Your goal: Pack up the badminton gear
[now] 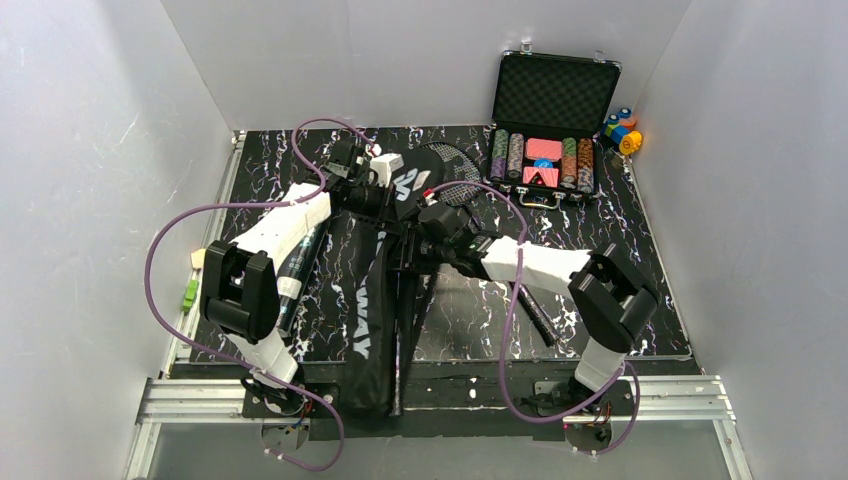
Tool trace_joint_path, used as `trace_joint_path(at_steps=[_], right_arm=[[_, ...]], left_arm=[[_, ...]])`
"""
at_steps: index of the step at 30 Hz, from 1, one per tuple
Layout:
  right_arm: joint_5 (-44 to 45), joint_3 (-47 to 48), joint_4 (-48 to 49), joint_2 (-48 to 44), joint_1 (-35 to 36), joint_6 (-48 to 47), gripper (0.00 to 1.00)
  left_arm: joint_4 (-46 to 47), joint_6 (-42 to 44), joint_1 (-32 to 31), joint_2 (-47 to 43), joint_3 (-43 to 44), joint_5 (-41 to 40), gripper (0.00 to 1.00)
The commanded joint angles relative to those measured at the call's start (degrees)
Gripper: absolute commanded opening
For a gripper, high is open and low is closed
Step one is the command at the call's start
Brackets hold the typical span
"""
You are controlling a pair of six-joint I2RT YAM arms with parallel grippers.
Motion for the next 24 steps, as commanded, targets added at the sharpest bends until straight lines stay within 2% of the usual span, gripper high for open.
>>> trace_joint_path(at_steps=[1, 3, 6, 10, 13, 17, 21, 24], right_arm=[[-8.6, -3.4, 12.1, -4.9, -1.6, 3.2, 0.47], [-7.6, -4.2, 9.1, -7.5, -2.5, 1.7, 0.51], [-6.0, -5.1, 3.2, -12.4, -5.4, -1.0, 0.65], [-2.0, -1.4, -11.0, -17.7, -11.0, -7.4, 0.68], [4.8, 2.2, -20.2, -19.5, -15.9, -12.8, 0.69], [12.9, 10.4, -35.1, -12.2, -22.5, -17.6, 0.69], [19.3, 13.0, -38.5, -4.8, -23.9, -21.7, 0.68], [20.5, 14.8, -38.6, 0.3, -24.3, -23.0, 0.66]], left_arm=[[0.8, 0.9, 0.3, -2.7, -0.8, 3.5, 0.0], [0.6, 1.1, 0.5, -2.5, -0.8, 3.1, 0.0], [0.5, 1.4, 0.8, -2.5, -0.6, 2.0, 0.0], [0.4, 1.5, 1.5, -2.8, -0.2, 1.1, 0.0], [-0.4, 1.3, 2.0, -2.9, 0.2, -1.1, 0.0], [-0.6, 0.9, 2.5, -3.6, -0.2, -2.9, 0.0], [-0.3, 0.3, 2.8, -5.3, -0.8, -4.2, 0.0], [-0.3, 0.0, 3.1, -7.1, -0.8, -5.8, 0.0]])
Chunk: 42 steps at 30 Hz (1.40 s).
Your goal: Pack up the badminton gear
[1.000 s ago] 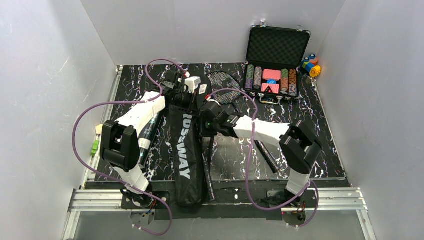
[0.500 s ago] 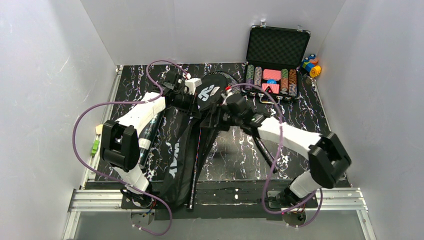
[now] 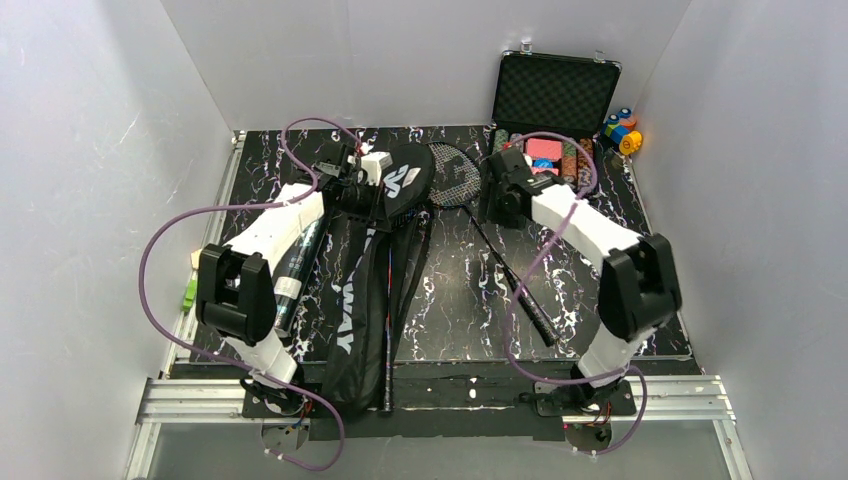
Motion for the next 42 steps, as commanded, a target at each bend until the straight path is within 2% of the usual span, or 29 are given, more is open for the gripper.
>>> trace_joint_path(at_steps=[1, 8, 14, 25, 30, 34, 38, 42], right_arm=[[5.3, 2.9, -6.8, 7.1, 0.0, -5.4, 0.66], [2.6, 6.3, -5.2, 15.0, -0.7, -7.7, 0.63], [0.6, 5.5, -4.1, 17.3, -0.7, -8.3, 0.56], [-4.5, 4.1, -4.2, 20.1, -0.2, -8.0, 0.32], [-6.6, 4.1, -3.7, 20.0, 0.9, -8.4, 0.19], [-4.9, 4.8, -3.7, 18.7, 3.2, -9.6, 0.07], [-1.9, 5.5, -3.6, 14.4, 5.8, -11.0, 0.01], [1.8, 6.3, -5.2, 9.0, 8.2, -12.0, 0.01]], left_arm=[[0.1, -0.6, 0.7, -7.2, 0.0, -2.4, 0.0], [-1.9, 0.0, 2.0, -10.0, -0.1, -2.8, 0.0], [-2.0, 0.2, 3.1, -11.4, -1.2, -2.7, 0.0], [-2.2, -0.1, 4.3, -12.1, -1.7, -2.5, 0.0], [-2.1, -0.4, 4.7, -12.5, -1.8, -2.3, 0.0], [-2.4, -0.1, 4.9, -12.5, -1.6, -2.5, 0.0], [-2.6, 0.2, 5.0, -12.3, -1.4, -2.8, 0.0], [-2.5, 0.4, 5.1, -11.7, -1.4, -3.1, 0.0]])
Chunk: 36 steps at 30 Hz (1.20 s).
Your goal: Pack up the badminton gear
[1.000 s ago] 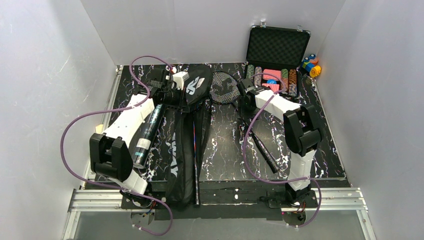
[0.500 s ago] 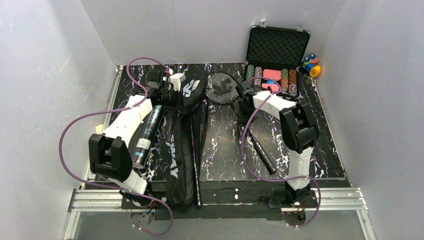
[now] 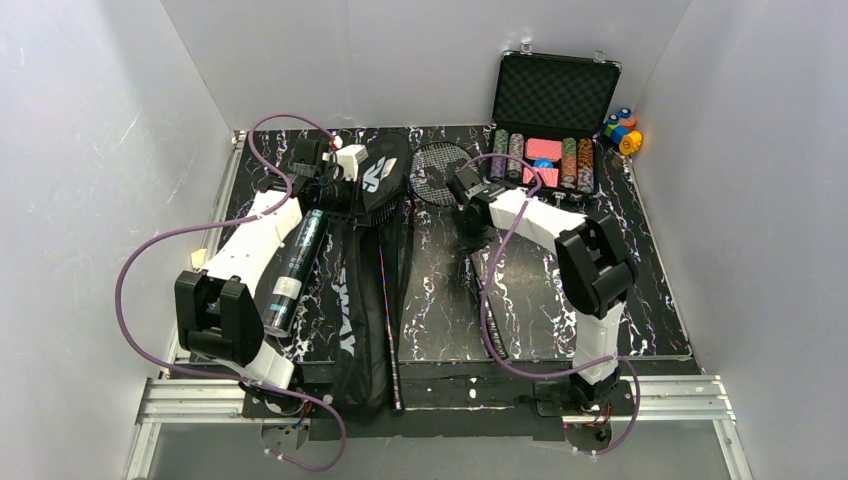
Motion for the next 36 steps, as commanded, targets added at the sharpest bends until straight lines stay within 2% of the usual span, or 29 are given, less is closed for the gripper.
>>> trace_joint_path(at_steps=[1, 9, 16, 24, 30, 31, 33, 36], right_arm=[[6.2, 2.1, -2.1, -10.1, 1.9, -1.2, 0.01], [9.2, -3.2, -7.1, -24.3, 6.6, 1.0, 0.01], [16.9, -3.2, -23.4, -32.4, 13.7, 8.1, 0.01], [21.1, -3.0, -40.6, -37.5, 28.6, 20.5, 0.01], [21.1, 0.5, -48.6, -36.3, 41.4, 30.0, 0.01], [22.0, 4.7, -53.1, -32.3, 46.7, 33.6, 0.01], [22.1, 8.4, -55.0, -28.1, 51.3, 35.5, 0.01], [20.9, 10.0, -52.6, -27.4, 52.7, 34.9, 0.01]], left_arm=[[0.4, 0.5, 0.4, -2.8, 0.5, 0.6, 0.0], [1.4, 0.2, 0.5, -1.6, 0.2, 0.5, 0.0], [2.5, -0.6, 0.5, 1.1, 0.7, 1.2, 0.0], [3.5, -1.6, 0.5, 5.8, 4.4, 1.9, 0.0], [3.7, -2.2, 0.5, 9.4, 6.7, 2.5, 0.0], [3.7, -2.4, 0.5, 10.3, 7.4, 2.7, 0.0], [3.7, -2.4, 0.2, 10.6, 7.1, 2.9, 0.0], [3.6, -2.0, -0.1, 10.7, 7.3, 2.8, 0.0]])
